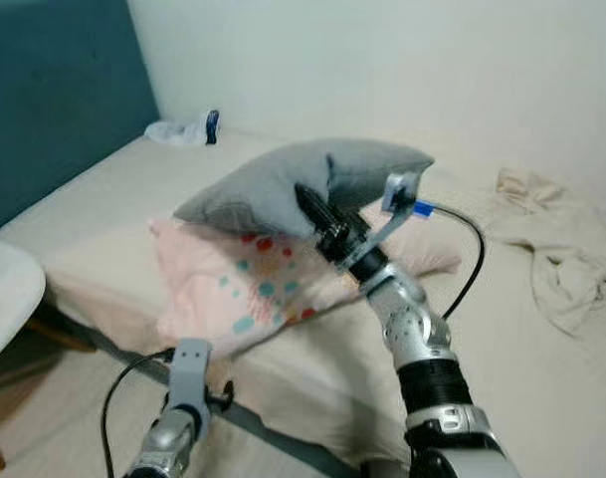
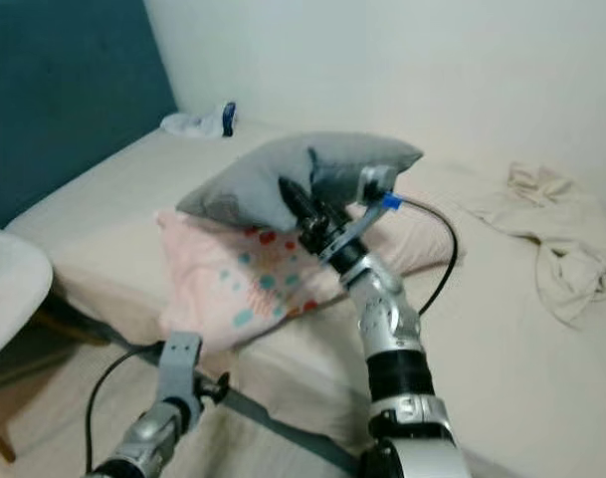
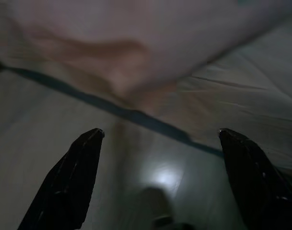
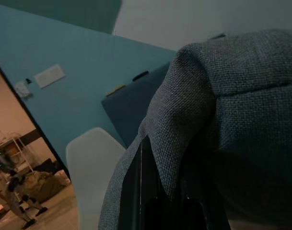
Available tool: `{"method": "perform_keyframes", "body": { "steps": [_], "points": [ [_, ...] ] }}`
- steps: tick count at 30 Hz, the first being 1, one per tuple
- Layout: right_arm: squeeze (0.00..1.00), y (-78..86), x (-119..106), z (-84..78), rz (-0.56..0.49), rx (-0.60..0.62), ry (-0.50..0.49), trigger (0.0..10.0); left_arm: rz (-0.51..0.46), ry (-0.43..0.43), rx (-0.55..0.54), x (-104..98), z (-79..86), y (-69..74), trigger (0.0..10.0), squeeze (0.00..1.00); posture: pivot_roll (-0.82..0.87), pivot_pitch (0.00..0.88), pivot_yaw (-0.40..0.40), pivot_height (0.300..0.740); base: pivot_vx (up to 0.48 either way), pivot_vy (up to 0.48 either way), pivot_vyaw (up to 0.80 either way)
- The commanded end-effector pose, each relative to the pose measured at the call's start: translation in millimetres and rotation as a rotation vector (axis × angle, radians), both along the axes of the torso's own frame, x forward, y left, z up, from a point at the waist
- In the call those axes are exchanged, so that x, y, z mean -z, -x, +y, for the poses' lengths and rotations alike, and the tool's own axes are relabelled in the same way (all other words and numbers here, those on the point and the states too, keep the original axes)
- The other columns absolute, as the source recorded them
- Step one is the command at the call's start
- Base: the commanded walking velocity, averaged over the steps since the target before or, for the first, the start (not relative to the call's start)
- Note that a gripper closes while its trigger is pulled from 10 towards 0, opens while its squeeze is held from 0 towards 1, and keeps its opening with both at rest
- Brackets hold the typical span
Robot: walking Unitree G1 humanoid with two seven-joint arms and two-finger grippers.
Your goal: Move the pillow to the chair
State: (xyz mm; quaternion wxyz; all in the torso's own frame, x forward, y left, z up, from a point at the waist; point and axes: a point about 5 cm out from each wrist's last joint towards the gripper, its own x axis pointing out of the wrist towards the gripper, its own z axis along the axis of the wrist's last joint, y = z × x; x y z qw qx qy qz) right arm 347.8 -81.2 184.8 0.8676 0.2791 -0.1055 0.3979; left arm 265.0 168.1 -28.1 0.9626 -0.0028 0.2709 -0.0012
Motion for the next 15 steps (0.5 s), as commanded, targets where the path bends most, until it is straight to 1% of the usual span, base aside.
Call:
{"method": "perform_keyframes", "body": {
  "steps": [1,2,7,8,9,10,13,14,15],
  "points": [
    [0.00,3.8,-3.3,12.1,-0.046,-0.032,0.034,0.0,0.057,-0.016,-0.031,9.3,10.3,11.6,10.0,0.00,0.02,0.000,0.021,0.676,0.000,0.000,0.00],
    [0.00,3.8,-3.3,12.1,-0.046,-0.032,0.034,0.0,0.057,-0.016,-0.031,9.3,10.3,11.6,10.0,0.00,0.02,0.000,0.021,0.676,0.000,0.000,0.00],
    [0.00,15.9,16.1,28.4,-0.019,-0.097,0.105,0.0,0.121,-0.039,-0.058,19.4,18.8,25.5,10.0,0.00,0.01,0.000,0.013,0.700,0.000,0.000,0.00],
    [0.00,17.5,19.2,30.7,-0.014,-0.103,0.116,0.0,0.138,-0.048,-0.061,21.9,19.9,29.0,10.0,0.00,0.02,0.000,0.009,0.705,0.000,0.000,0.00],
    [0.00,17.5,19.2,30.7,-0.014,-0.103,0.116,0.0,0.138,-0.048,-0.061,21.9,19.9,29.0,10.0,0.00,0.02,0.000,0.009,0.705,0.000,0.000,0.00],
    [0.00,19.5,24.0,33.8,-0.011,-0.107,0.132,0.0,0.193,-0.068,-0.077,29.5,24.5,40.0,10.0,0.00,0.02,0.000,0.001,0.715,0.000,0.000,0.00],
    [0.00,20.6,28.9,36.2,-0.012,-0.105,0.163,0.0,0.263,-0.087,-0.117,38.4,32.6,55.2,10.0,0.00,0.01,0.000,0.004,0.730,0.000,0.000,0.00],
    [0.00,20.3,29.9,36.1,-0.012,-0.094,0.169,3.7,0.286,-0.089,-0.138,41.2,36.2,60.7,10.0,0.00,0.01,0.000,0.007,0.730,0.000,0.000,0.00],
    [0.00,20.0,30.4,36.1,-0.012,-0.087,0.173,3.7,0.302,-0.090,-0.153,43.0,38.6,64.4,10.0,0.00,0.01,0.000,0.007,0.730,0.000,0.000,0.00]
  ]
}}
